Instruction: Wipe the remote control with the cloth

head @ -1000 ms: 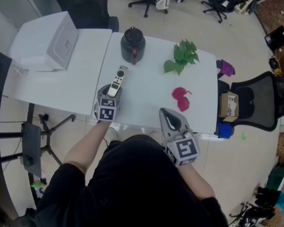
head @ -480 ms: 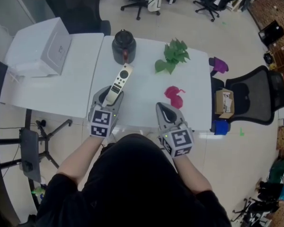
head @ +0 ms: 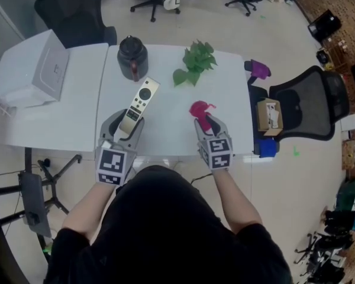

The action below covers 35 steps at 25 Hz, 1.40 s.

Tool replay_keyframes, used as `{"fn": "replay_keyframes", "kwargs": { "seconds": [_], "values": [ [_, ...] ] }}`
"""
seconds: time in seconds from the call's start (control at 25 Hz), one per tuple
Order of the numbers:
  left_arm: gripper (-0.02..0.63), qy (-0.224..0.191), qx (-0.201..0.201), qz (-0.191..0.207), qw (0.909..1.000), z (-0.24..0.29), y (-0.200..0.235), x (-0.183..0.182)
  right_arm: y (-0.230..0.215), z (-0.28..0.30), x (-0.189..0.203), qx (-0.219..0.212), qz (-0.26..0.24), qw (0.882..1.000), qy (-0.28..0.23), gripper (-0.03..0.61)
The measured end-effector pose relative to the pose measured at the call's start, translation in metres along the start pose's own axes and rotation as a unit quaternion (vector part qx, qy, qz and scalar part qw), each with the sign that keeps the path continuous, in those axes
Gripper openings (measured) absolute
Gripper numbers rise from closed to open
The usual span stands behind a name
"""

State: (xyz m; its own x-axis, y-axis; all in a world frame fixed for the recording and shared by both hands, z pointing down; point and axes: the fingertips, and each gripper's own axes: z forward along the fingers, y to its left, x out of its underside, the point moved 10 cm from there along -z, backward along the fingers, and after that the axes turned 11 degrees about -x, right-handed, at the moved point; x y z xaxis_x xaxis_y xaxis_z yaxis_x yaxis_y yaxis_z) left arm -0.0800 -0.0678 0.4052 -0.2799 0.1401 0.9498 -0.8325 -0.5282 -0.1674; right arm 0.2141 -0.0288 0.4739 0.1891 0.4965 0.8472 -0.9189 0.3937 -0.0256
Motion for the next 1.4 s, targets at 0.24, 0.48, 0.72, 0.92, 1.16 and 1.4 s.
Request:
{"fn": "replay_keyframes", "kwargs": {
  "seconds": [0.24,0.48,0.72,0.92,1.16,1.4],
  "values": [
    [0.21,-0.009,0.018,0.038,0.9991,-0.002,-0.008,-0.009,-0.048,0.039,0.034,0.029,0.019,0.998,0.054,0.231],
    [0.21,-0.013,0.027,0.057,0.9979,-0.007,-0.016,-0.02,-0.076,0.084,0.06,0.016,0.038,0.991,0.13,0.281],
    [0.21,-0.01,0.028,0.065,0.9974,-0.011,-0.019,-0.024,-0.09,0.11,0.077,0.006,0.063,0.981,0.186,0.281],
    [0.21,-0.005,0.025,0.069,0.9973,-0.012,-0.021,-0.024,-0.096,0.123,0.092,-0.018,0.111,0.969,0.222,0.279],
    [0.21,-0.001,0.021,0.071,0.9973,-0.012,-0.02,-0.023,-0.096,0.121,0.09,-0.014,0.118,0.969,0.215,0.112],
    [0.21,-0.003,0.02,0.07,0.9974,-0.007,-0.02,-0.019,-0.091,0.097,0.07,-0.006,0.097,0.985,0.141,0.094]
  ]
}}
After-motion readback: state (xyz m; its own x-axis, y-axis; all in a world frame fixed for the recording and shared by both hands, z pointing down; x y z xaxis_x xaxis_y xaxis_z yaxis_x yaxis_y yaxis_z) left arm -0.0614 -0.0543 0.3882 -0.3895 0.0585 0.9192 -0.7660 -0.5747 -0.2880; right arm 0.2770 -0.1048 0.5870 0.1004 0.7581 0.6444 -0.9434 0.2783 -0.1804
